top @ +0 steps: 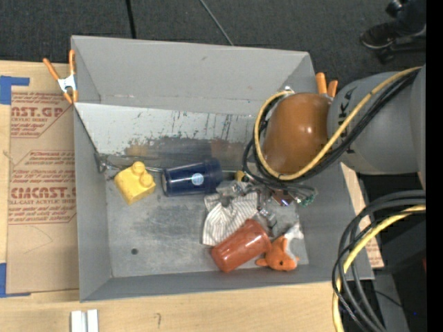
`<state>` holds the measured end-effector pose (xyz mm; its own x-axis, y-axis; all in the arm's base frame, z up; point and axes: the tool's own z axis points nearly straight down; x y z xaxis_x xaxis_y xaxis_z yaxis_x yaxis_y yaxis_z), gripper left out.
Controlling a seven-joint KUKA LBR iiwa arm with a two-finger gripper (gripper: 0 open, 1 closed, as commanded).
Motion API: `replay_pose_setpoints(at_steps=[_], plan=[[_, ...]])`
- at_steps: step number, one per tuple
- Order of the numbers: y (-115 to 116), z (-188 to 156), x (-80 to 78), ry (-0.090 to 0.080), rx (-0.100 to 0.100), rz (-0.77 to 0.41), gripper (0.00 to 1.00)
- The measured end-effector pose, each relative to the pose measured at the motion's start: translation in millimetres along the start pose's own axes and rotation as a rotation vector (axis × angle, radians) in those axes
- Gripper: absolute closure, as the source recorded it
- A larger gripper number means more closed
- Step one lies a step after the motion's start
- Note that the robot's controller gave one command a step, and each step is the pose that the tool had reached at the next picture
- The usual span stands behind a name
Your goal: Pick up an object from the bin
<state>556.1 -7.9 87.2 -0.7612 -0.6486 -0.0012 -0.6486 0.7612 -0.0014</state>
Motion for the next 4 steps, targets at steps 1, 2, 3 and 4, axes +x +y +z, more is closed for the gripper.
replay_pose_setpoints(at_steps=[1, 2, 3, 4], plan=[[18.2, 16.0, -13.3, -0.004, 0.001, -0.247, 1.00], [18.2, 16.0, -13.3, -0.004, 0.001, -0.246, 1.00], [18.5, 14.3, -13.1, -0.003, 0.001, -0.247, 1.00], [19.8, 6.8, -12.0, 0.002, -0.005, -0.246, 1.00]])
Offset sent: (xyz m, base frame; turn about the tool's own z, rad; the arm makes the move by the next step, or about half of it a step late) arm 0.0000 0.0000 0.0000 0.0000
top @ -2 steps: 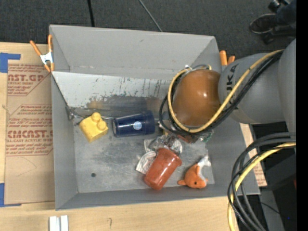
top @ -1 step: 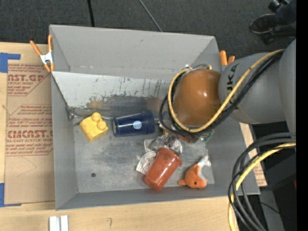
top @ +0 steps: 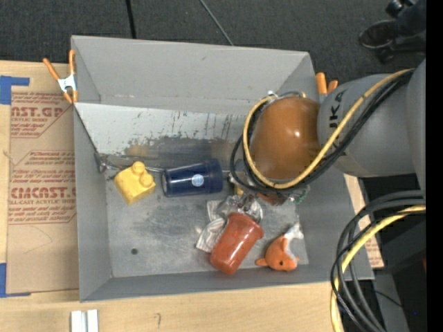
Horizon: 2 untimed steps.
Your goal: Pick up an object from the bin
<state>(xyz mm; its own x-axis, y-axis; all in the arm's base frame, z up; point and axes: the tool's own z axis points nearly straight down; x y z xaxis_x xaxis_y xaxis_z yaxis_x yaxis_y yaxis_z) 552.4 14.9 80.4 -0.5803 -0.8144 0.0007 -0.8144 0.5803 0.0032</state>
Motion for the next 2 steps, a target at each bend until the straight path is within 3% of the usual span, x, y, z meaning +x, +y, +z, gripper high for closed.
replay_pose_setpoints(at_steps=[2], plan=[[0, -27, -1.0, -0.003, 0.004, 0.000, 1.00]])
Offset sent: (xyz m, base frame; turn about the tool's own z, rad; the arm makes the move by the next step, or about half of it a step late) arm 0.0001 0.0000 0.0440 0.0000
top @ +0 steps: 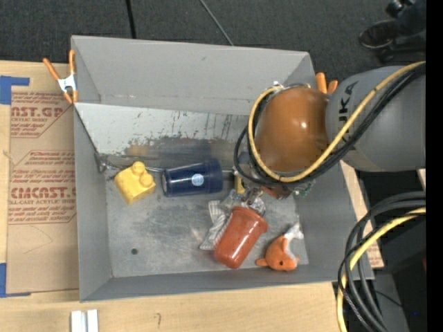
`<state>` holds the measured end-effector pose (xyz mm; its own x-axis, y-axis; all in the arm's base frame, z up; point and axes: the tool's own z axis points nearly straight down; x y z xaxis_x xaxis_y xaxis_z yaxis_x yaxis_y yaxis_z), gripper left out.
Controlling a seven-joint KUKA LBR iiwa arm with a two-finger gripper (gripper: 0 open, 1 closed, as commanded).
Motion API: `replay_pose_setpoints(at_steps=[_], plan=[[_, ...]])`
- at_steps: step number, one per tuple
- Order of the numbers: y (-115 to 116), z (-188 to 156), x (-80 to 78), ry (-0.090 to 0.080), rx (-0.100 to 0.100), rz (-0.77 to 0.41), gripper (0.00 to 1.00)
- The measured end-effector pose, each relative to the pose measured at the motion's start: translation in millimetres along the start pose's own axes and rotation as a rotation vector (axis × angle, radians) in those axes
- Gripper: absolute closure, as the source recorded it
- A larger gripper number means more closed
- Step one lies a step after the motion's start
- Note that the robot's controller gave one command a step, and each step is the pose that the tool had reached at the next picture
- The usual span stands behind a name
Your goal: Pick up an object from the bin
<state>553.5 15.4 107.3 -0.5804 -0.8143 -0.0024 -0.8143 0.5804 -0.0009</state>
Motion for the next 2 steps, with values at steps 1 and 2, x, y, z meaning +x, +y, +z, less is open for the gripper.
replay_pose_setpoints(at_steps=[1, 2], plan=[[2, -13, 0.8, 0.005, -0.007, 0.000, 1.00], [2, -35, 0.6, 0.004, -0.007, 0.000, 1.00]])
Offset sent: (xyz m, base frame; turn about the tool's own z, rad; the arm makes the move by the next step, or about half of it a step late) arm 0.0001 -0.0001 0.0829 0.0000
